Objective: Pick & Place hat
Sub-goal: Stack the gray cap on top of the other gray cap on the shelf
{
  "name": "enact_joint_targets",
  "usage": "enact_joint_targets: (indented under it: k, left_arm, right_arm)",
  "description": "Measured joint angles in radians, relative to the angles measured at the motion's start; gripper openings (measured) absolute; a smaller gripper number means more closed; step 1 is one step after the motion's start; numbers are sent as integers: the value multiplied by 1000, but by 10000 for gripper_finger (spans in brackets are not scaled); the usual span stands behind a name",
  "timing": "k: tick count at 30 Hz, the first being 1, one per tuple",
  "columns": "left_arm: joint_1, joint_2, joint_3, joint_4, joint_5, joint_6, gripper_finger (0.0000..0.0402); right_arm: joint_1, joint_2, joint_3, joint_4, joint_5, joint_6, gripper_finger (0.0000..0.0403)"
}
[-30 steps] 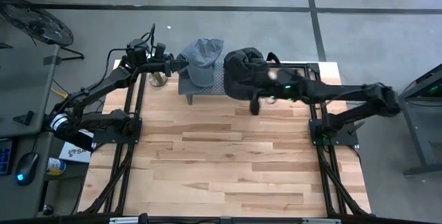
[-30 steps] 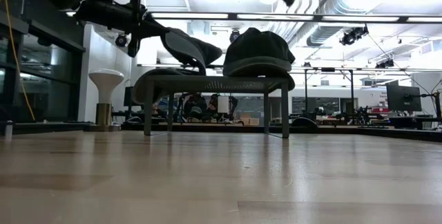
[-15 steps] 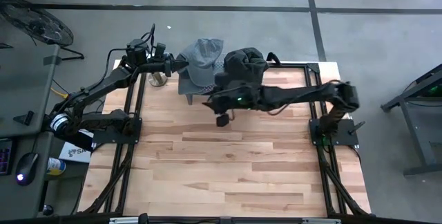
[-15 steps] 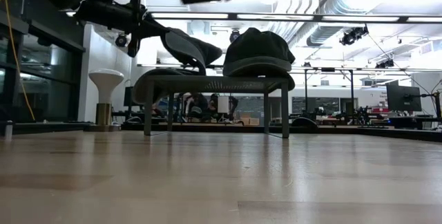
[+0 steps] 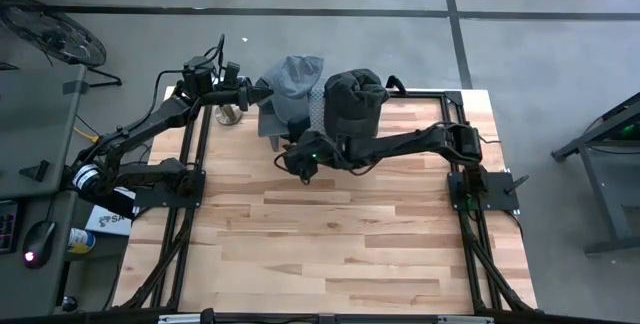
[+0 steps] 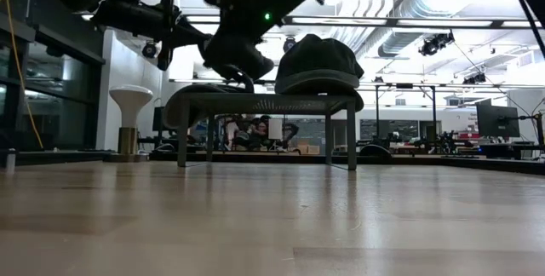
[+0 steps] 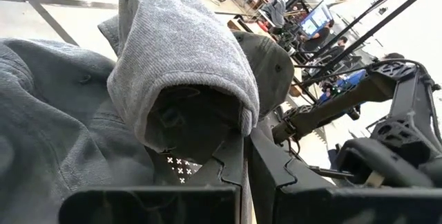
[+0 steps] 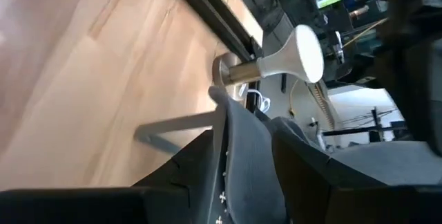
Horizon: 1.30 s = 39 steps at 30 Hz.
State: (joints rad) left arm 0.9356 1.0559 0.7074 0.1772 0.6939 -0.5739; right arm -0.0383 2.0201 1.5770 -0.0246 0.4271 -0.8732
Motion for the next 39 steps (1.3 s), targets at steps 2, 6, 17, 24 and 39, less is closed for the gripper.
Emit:
enact_joint_targets:
  k: [2,6,17,24,39]
  left_arm:
    - [0,0,0,0,0,0,0]
    - [0,0,0,0,1,-3,0]
    - [0,0,0,0,2,-7,0]
    - [0,0,0,5,-4,-7,0]
    - [0,0,0,6,-9,-7,0]
  right_arm:
    - [0,15,-3,18,14,-28,140]
    - [-2,32,-3,64,18,-57,140]
    - [-39,77,-2,146,-17,-107,140]
    - [-60,95,-3,142,-45,-144,140]
    - [-83,101,-4,172,-52,-184,140]
